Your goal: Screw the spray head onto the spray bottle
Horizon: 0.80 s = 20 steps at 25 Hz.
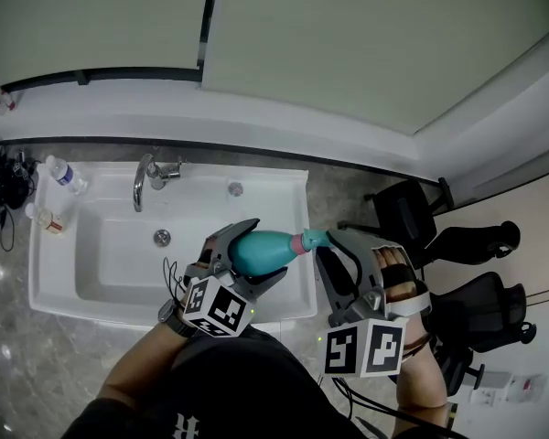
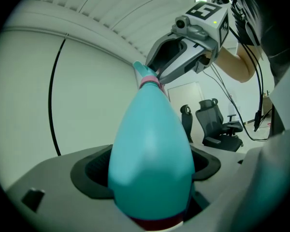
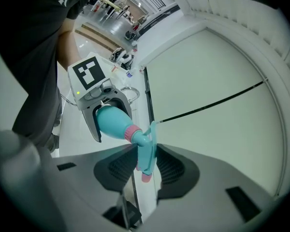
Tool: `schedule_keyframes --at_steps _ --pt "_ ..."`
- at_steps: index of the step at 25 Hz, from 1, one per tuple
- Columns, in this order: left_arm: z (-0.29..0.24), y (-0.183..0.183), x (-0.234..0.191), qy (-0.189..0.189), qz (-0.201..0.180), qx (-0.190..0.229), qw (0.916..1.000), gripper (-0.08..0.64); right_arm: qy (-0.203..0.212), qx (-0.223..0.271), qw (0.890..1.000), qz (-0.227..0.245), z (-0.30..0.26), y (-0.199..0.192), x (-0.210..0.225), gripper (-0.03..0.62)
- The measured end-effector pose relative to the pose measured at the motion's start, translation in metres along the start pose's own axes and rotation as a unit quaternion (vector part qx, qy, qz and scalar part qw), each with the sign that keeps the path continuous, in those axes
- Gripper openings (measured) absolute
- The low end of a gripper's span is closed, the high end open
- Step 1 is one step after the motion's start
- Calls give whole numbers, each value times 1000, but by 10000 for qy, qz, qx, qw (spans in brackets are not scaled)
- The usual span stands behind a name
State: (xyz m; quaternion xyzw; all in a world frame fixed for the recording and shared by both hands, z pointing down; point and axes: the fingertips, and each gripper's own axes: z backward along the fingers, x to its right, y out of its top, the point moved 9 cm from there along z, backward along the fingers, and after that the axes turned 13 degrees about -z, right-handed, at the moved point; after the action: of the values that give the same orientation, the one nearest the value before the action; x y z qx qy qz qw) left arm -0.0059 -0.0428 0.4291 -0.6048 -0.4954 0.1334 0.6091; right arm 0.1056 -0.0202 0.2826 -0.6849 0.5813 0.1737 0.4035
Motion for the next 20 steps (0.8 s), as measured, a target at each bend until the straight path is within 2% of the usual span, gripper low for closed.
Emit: schedule_keyframes --at_steps 5,8,10,15,20 --pt "-6 0 0 547 -52 -357 9978 431 -235 -673 9972 239 -10 11 1 124" --pt "-9 -2 -1 679 19 -466 9966 431 -363 -891 9946 389 -13 18 -1 107" --pt "-7 -1 -2 691 -9 -297 9972 431 -393 -954 9937 428 -14 20 -1 109" --pt "-2 -5 0 662 -21 -38 9978 431 -78 -901 9957 184 -12 22 2 109" --pt "-3 -7 2 442 258 123 9986 431 164 -856 9962 -21 -10 25 3 109"
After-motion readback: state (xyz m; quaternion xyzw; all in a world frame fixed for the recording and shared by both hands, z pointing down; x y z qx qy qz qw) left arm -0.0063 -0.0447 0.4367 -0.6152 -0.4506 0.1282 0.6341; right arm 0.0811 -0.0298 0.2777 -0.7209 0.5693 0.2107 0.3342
